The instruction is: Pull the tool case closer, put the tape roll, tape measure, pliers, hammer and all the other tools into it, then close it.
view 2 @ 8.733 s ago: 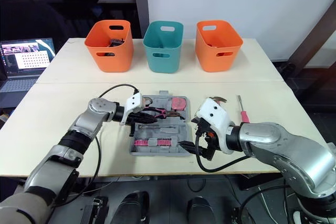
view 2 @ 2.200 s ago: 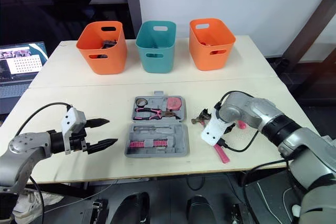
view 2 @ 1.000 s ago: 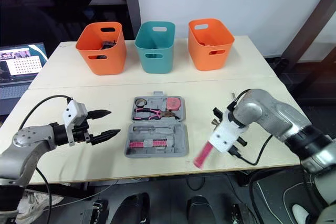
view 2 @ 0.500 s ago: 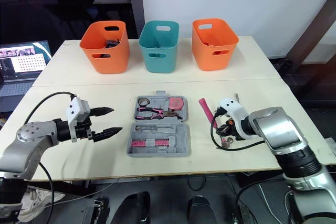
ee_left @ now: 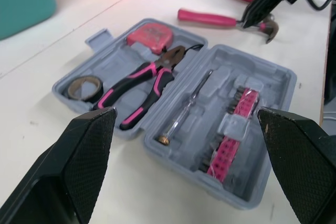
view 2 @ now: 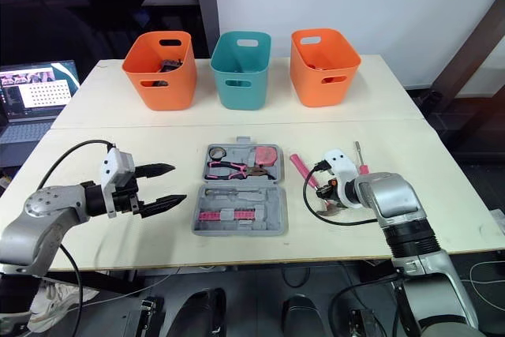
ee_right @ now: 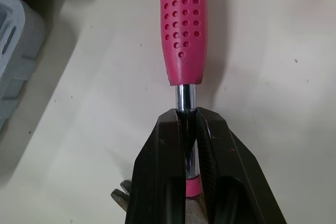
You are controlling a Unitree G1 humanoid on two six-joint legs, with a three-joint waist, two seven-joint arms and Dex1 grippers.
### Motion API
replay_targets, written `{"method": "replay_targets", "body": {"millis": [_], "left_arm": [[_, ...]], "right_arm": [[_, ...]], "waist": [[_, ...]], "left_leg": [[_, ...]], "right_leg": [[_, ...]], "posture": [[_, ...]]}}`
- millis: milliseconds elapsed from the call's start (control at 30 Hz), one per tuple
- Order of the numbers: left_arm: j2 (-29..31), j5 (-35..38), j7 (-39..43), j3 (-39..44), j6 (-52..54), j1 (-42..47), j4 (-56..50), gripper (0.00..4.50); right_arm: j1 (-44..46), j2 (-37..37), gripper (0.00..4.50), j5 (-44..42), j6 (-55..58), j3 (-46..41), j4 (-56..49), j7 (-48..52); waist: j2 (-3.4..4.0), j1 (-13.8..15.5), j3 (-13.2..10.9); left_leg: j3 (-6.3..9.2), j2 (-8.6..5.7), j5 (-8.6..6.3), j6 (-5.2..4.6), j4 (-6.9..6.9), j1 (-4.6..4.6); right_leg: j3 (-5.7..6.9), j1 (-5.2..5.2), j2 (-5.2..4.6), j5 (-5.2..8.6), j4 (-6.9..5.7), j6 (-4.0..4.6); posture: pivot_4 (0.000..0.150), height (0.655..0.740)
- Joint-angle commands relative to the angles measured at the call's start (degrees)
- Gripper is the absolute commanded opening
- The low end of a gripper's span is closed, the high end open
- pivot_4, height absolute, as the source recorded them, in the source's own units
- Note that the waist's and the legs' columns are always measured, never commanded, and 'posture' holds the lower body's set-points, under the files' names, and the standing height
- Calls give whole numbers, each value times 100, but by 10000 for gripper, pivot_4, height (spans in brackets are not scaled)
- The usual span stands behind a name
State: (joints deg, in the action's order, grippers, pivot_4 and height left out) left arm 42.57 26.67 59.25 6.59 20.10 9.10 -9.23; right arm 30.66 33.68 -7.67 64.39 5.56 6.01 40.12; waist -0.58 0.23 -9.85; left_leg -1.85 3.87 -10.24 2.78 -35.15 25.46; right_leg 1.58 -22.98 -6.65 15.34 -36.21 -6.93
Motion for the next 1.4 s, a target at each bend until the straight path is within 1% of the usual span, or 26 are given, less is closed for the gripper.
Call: {"method": "replay_targets", "body": {"millis": [33,100,133,333,367,467,600,633,733,900,933,967,1033,1367,1400], "left_arm": [[100,69,109,13,39,26,-229,45000],[101,95,189,-17,60,40,-222,45000],[95,109,198,-19,84,73,-216,45000],[83,177,343,-70,232,284,-143,45000],[85,172,366,-75,234,294,-133,45000],[94,115,420,-107,182,432,18,45000],[72,116,457,-121,172,554,121,45000],[63,115,466,-129,168,569,134,45000],[42,103,483,-163,149,582,141,45000],[56,78,451,-135,132,555,117,45000],[68,78,441,-117,136,536,99,45000],[83,80,431,-93,138,505,73,45000],[109,81,410,-46,140,444,38,45000],[133,68,294,38,126,382,-5,45000],[137,66,289,38,120,379,-4,45000]], "right_arm": [[-190,-65,90,-166,-224,-127,-234,-49],[-336,-74,9418,-159,-355,-126,-361,-136],[-372,-90,12908,-175,-407,-172,-415,-190],[-609,-59,43328,-573,-284,-820,-1447,-369],[-683,-32,44505,-632,-253,-921,-1638,-393],[-1131,99,44505,-688,-591,-1186,-2343,-428],[-1835,98,44505,-421,-1389,-1205,-2655,-722],[-1949,104,44505,-303,-1562,-1133,-2618,-833],[-1995,91,44505,-416,-1603,-972,-2297,-708],[-1735,-21,44505,-287,-1992,-648,-1409,-710],[-1667,-71,40584,-299,-2001,-636,-1245,-738],[-1610,-86,39066,-261,-2063,-563,-1087,-735],[-1512,-137,31100,-182,-2196,-440,-846,-745],[-1305,-375,31100,-139,-2442,-399,-130,-887],[-1313,-405,28578,-164,-2401,-430,-99,-908]], "waist": [[-1,-2,0],[-1,-1,1],[-1,0,0],[0,8,0],[0,15,0],[0,53,0],[-3,48,1],[-3,45,2],[-3,15,1],[-3,-14,1],[-3,-11,1],[-3,-7,1],[-3,-3,1],[-4,9,2],[-4,8,2]], "left_leg": [[0,0,0,0,0,-1],[1,0,0,0,1,-4],[2,0,0,0,1,-4],[2,0,0,0,0,-2],[2,0,0,0,1,-3],[5,0,0,0,6,-2],[7,0,0,0,1,-3],[7,0,0,0,0,-3],[7,1,0,0,0,-5],[8,2,0,-1,2,-8],[8,2,0,-1,2,-8],[8,2,0,-1,2,-7],[8,2,0,-1,2,-7],[8,1,0,0,1,-8],[9,2,0,0,1,-8]], "right_leg": [[0,1,1,0,0,0],[0,3,2,0,0,-1],[1,4,3,0,0,-1],[0,4,3,0,0,-1],[0,4,3,1,0,-1],[1,2,4,1,0,-2],[3,9,4,9,5,11],[2,11,4,10,7,12],[2,10,4,10,6,12],[2,10,7,9,3,12],[2,10,7,9,3,12],[2,10,7,9,3,12],[2,11,7,9,3,11],[2,13,7,7,3,7],[2,14,7,7,3,7]], "posture": [[1500,7400],[1500,7400],[1500,7400],[1500,7400],[1500,7400],[1500,7400],[1500,7400],[1500,7400],[1500,7400],[1500,7400],[1500,7400],[1500,7400],[1500,7400],[1500,7400],[1500,7400]]}}
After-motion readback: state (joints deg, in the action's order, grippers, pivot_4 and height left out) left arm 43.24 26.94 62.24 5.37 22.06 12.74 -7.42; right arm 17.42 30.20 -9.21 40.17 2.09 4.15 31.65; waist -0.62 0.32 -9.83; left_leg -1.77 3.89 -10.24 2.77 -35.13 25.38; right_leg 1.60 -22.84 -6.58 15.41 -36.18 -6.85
